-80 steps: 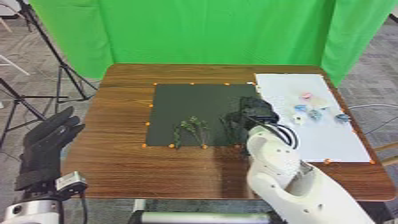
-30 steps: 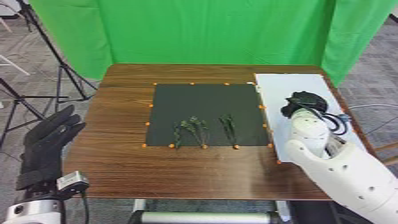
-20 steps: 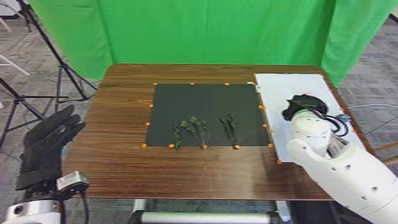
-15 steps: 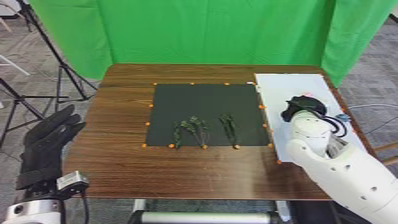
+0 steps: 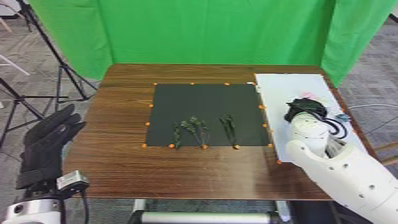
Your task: Arrange flowers
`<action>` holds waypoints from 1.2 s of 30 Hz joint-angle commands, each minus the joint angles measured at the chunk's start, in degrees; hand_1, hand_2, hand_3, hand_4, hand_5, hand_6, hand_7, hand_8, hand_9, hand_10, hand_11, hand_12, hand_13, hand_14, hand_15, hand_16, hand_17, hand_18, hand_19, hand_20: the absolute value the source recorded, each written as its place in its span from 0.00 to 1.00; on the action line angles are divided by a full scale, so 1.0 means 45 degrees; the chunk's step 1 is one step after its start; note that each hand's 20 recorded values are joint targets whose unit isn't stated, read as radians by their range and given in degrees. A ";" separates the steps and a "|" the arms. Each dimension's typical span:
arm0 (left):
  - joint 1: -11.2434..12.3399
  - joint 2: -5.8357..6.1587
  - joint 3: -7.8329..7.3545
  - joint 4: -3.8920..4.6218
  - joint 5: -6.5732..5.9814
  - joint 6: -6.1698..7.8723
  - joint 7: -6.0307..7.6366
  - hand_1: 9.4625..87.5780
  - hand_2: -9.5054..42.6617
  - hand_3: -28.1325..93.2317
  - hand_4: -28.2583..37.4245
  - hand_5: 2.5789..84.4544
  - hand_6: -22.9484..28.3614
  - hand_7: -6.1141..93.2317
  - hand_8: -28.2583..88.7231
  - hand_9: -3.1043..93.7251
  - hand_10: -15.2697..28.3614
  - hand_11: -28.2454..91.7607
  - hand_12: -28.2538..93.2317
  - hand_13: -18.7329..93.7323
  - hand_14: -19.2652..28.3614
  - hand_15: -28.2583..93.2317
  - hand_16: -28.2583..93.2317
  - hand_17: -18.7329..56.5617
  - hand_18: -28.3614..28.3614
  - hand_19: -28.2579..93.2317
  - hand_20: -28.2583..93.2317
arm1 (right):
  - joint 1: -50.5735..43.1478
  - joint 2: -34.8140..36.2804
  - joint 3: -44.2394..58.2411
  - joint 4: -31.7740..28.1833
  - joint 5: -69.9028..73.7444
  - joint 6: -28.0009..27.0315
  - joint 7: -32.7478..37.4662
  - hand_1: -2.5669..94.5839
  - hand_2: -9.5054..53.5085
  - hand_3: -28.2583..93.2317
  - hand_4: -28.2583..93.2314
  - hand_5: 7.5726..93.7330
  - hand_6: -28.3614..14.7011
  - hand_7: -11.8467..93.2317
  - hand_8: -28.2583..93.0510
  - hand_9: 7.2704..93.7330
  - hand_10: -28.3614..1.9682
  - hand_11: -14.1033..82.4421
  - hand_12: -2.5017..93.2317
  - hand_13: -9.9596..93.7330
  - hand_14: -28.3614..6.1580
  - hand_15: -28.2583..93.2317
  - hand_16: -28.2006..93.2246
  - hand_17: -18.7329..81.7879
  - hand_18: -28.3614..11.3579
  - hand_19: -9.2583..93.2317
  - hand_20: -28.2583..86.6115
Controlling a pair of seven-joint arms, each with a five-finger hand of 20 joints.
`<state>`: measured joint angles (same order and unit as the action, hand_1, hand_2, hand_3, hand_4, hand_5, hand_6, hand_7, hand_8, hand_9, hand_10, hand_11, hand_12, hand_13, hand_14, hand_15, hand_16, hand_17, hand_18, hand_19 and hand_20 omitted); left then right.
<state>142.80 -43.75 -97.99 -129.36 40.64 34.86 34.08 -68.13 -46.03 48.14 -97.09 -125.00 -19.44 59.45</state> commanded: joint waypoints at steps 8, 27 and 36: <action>0.0021 0.0090 0.0105 0.0063 -0.0130 0.0142 0.0097 0.21 0.28 0.92 0.13 0.44 0.64 0.22 0.15 0.36 0.78 0.54 0.29 0.35 0.94 0.74 0.10 0.11 0.86 0.69 0.26 | 0.0219 0.0543 -0.0647 0.0420 -0.0736 0.1433 0.0031 0.60 0.15 0.81 0.00 0.80 0.52 0.36 0.33 0.79 0.45 0.60 0.34 0.81 0.59 0.85 0.44 0.68 0.24 1.00 0.08; 0.0201 0.0289 0.0228 -0.0047 -0.0313 0.0443 0.0363 0.21 0.28 0.92 0.13 0.44 0.64 0.22 0.15 0.36 0.78 0.54 0.29 0.35 0.94 0.74 0.10 0.11 0.86 0.69 0.26 | 0.0516 0.0827 -0.0603 -0.0816 -0.1537 0.2616 -0.0867 0.60 0.13 0.83 0.00 0.82 0.54 0.35 0.36 0.82 0.47 0.61 0.36 0.83 0.61 0.85 0.44 0.67 0.23 1.00 0.10; 0.0313 0.0003 -0.0185 -0.0018 -0.0100 0.0177 -0.0018 0.21 0.28 0.92 0.13 0.44 0.64 0.22 0.15 0.36 0.78 0.54 0.29 0.35 0.94 0.74 0.10 0.11 0.86 0.69 0.26 | 0.1073 0.0682 -0.1093 -0.2051 -0.1890 0.3161 -0.1999 0.60 0.13 0.84 0.00 0.82 0.53 0.35 0.36 0.82 0.48 0.61 0.37 0.83 0.61 0.86 0.45 0.66 0.23 1.00 0.13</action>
<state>143.05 -42.42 -97.14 -129.32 39.37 36.41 35.58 -65.85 -42.21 44.11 -102.34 -131.24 -6.82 54.43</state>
